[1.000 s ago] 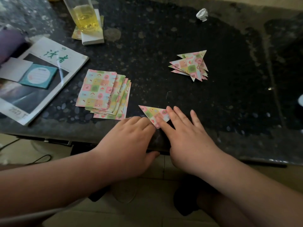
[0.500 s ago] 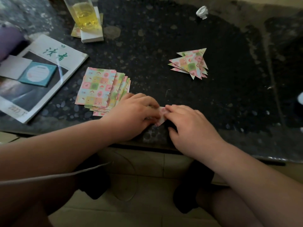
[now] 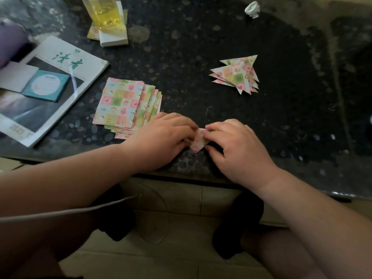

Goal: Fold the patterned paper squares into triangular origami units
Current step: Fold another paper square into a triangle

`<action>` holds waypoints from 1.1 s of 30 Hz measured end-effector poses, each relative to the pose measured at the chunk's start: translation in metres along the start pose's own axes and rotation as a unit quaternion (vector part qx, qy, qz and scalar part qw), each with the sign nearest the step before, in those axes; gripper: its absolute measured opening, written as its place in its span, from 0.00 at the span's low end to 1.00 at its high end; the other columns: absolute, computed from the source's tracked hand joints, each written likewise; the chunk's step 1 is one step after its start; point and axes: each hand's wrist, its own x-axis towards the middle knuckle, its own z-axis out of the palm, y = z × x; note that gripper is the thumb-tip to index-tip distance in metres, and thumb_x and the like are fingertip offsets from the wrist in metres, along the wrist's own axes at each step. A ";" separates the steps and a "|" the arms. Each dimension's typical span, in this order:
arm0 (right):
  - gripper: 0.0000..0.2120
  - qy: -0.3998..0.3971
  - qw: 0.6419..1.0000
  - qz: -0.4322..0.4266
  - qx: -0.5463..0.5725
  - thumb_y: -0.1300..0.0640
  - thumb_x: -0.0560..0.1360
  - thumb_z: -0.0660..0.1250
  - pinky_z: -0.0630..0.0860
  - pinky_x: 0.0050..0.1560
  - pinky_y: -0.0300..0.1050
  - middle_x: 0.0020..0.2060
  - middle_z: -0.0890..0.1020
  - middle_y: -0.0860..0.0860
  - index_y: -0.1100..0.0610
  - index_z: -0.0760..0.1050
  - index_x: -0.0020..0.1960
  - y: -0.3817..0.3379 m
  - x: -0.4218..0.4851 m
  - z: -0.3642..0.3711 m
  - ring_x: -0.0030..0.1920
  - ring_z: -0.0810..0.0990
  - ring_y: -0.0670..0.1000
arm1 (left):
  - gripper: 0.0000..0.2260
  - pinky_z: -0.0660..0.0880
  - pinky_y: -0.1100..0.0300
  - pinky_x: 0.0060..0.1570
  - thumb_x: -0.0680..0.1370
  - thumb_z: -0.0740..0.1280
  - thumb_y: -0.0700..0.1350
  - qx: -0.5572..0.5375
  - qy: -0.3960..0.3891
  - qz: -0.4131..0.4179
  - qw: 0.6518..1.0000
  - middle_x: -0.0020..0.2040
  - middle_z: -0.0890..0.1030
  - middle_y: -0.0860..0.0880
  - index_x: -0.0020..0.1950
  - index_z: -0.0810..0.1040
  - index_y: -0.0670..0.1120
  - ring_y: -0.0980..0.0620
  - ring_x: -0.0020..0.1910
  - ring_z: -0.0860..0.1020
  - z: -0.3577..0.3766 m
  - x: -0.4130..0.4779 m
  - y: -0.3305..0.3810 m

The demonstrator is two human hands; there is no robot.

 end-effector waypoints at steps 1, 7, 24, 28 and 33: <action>0.14 0.002 1.000 -0.002 0.001 0.52 0.78 0.67 0.78 0.49 0.58 0.56 0.84 0.50 0.54 0.84 0.60 0.001 0.001 0.001 0.55 0.79 0.57 | 0.13 0.69 0.51 0.64 0.80 0.62 0.50 -0.011 -0.001 -0.006 1.000 0.64 0.80 0.53 0.60 0.82 0.50 0.52 0.65 0.73 -0.001 0.000 0.000; 0.12 0.009 0.999 -0.030 0.017 0.52 0.79 0.67 0.78 0.50 0.59 0.55 0.84 0.51 0.56 0.86 0.55 0.007 0.003 0.007 0.52 0.79 0.57 | 0.17 0.69 0.51 0.63 0.80 0.60 0.53 0.016 0.006 -0.011 1.000 0.62 0.80 0.52 0.61 0.83 0.49 0.49 0.63 0.75 0.000 -0.001 0.005; 0.09 -0.025 0.993 0.069 0.088 0.48 0.76 0.74 0.76 0.51 0.48 0.49 0.75 0.47 0.52 0.85 0.50 -0.007 0.007 0.004 0.52 0.74 0.50 | 0.15 0.62 0.55 0.70 0.76 0.71 0.58 -0.044 0.013 -0.202 0.978 0.69 0.71 0.51 0.57 0.82 0.51 0.48 0.70 0.67 -0.002 -0.012 0.031; 0.04 -0.060 0.973 0.188 0.121 0.50 0.77 0.73 0.70 0.42 0.31 0.47 0.75 0.42 0.47 0.83 0.52 -0.010 0.014 -0.005 0.45 0.76 0.44 | 0.18 0.59 0.61 0.68 0.73 0.76 0.57 -0.081 0.010 -0.275 0.958 0.70 0.68 0.53 0.60 0.79 0.53 0.51 0.70 0.65 -0.010 -0.002 0.026; 0.16 -0.118 0.932 0.305 0.156 0.52 0.74 0.77 0.78 0.44 0.39 0.44 0.80 0.43 0.47 0.76 0.58 -0.014 0.028 -0.013 0.45 0.80 0.44 | 0.21 0.69 0.65 0.53 0.72 0.78 0.54 -0.140 0.018 -0.316 0.938 0.58 0.71 0.58 0.62 0.75 0.54 0.58 0.54 0.73 -0.014 0.006 0.026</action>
